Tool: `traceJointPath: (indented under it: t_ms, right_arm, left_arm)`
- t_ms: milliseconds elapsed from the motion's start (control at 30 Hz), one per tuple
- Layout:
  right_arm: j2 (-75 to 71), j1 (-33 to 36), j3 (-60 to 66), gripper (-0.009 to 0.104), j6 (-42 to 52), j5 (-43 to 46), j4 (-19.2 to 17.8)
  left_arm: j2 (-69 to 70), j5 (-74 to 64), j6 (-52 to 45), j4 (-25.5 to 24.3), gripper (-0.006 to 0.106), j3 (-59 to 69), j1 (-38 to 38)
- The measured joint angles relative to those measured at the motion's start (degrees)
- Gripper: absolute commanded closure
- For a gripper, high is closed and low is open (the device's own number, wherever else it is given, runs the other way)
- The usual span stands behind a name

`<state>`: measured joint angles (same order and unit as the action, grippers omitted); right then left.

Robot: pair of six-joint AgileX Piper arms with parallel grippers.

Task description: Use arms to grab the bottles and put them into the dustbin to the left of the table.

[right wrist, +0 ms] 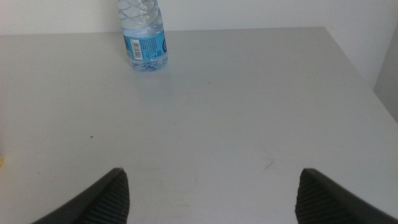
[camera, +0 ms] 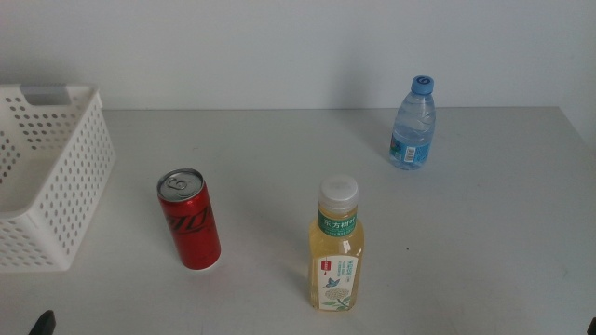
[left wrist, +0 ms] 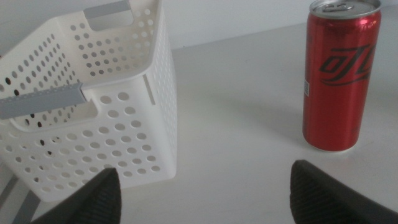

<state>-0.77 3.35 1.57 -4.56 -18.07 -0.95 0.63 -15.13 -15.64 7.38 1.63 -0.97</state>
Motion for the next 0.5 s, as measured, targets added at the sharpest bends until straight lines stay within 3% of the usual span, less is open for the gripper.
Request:
traceJointPath:
  t_ms: [200, 500]
  right_arm:
    - [0.0, 0.0, 0.0, 0.001, 0.0, 0.0, 0.0]
    - [0.0, 0.0, 0.07, 0.001, 0.0, 0.0, 0.0]
  left_arm:
    - [-2.86, 1.24, 0.0, 1.79, 0.008, 0.0, 2.35]
    - [-25.42, 13.53, 0.0, 3.12, 0.008, -2.16, 17.86]
